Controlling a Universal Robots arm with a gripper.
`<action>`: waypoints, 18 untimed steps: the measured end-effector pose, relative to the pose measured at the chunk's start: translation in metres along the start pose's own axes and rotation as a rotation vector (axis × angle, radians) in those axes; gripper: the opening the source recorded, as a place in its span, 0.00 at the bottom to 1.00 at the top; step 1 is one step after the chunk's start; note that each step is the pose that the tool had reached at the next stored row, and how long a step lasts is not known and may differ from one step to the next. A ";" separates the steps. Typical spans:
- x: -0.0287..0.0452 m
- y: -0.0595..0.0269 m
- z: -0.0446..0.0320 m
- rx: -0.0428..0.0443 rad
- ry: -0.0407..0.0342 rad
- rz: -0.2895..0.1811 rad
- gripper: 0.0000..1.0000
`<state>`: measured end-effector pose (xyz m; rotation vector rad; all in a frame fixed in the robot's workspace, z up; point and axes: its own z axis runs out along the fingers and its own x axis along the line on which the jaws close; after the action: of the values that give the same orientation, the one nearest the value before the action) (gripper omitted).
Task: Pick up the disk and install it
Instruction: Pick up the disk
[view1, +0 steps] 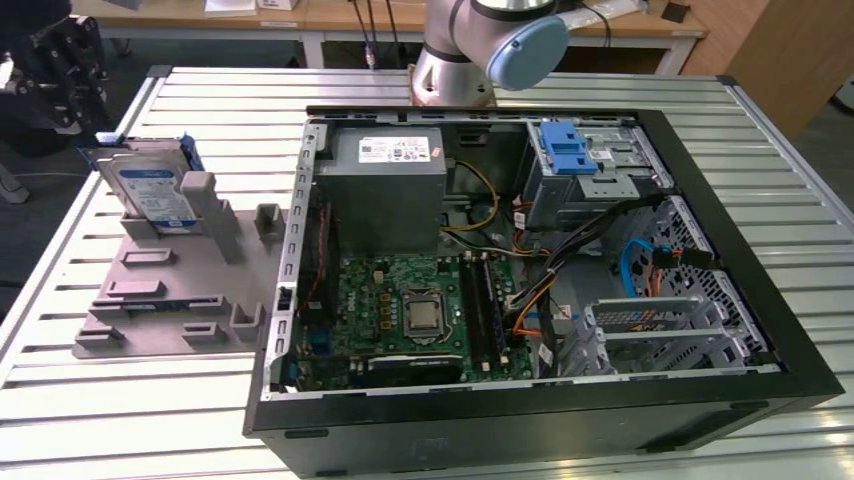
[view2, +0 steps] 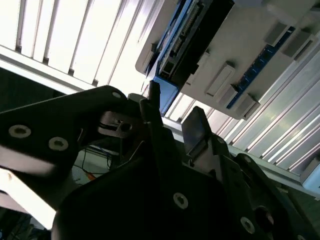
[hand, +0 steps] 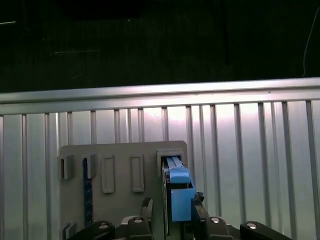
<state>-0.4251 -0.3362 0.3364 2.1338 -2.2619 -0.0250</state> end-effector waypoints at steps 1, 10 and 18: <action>0.0000 0.0001 0.0011 0.0001 -0.0009 0.000 0.45; -0.0006 -0.0004 0.0159 -0.0003 -0.0058 0.000 0.58; -0.0014 -0.0007 0.0292 -0.0009 -0.0150 -0.001 0.58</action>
<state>-0.4253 -0.3352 0.3071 2.1415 -2.2685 -0.0422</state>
